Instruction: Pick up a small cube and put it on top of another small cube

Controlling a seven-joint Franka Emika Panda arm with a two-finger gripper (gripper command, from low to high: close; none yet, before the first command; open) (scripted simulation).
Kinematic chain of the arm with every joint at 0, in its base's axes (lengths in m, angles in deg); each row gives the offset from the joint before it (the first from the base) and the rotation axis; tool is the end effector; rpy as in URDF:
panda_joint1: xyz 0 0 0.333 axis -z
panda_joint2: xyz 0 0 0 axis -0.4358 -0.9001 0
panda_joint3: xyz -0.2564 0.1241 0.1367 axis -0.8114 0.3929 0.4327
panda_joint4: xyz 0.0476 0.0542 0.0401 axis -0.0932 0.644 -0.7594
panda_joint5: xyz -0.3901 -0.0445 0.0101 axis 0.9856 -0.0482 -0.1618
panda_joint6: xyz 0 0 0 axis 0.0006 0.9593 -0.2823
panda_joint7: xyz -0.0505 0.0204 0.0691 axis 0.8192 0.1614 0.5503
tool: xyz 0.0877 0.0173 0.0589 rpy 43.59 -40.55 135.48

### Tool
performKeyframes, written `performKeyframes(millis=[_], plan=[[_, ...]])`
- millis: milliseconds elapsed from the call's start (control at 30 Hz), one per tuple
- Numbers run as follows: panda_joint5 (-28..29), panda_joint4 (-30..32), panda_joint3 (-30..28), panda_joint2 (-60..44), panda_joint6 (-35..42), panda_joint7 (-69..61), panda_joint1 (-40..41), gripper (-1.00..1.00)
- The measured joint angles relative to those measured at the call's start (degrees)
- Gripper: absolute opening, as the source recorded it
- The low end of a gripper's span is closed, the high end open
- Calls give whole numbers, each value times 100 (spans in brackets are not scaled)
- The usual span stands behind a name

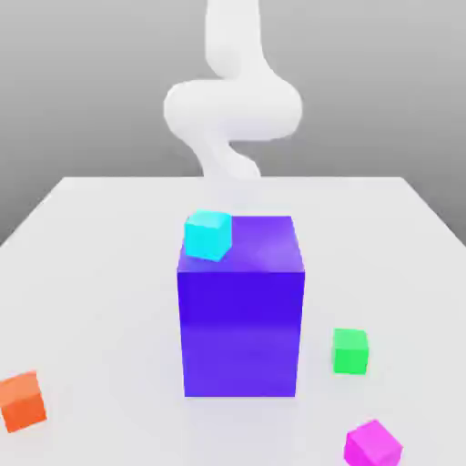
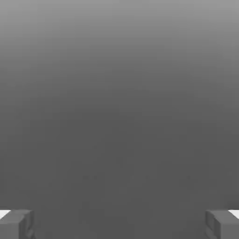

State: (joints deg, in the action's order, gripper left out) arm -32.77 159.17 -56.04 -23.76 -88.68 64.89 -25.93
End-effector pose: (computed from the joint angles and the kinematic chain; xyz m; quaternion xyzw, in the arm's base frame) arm 0.3797 0.0125 0.6801 -0.8653 0.3493 -0.3353 0.1296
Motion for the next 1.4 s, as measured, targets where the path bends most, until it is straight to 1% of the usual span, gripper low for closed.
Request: performKeyframes(millis=[300,600,933,1100,1133,1333,1400], plan=[[359,36,461,-1906,-585,0,-69,0],[711,71,779,-3776,-1162,1,-294,0],[808,120,1027,-5816,-1825,-206,-620,0],[1088,-56,785,-6855,-2524,-30,-874,0],[1128,-82,740,-6976,-2616,-1,-911,-100],[1149,-96,722,-7037,-2658,12,-926,-100],[1073,-46,804,-6821,-2494,-42,-861,-100]])
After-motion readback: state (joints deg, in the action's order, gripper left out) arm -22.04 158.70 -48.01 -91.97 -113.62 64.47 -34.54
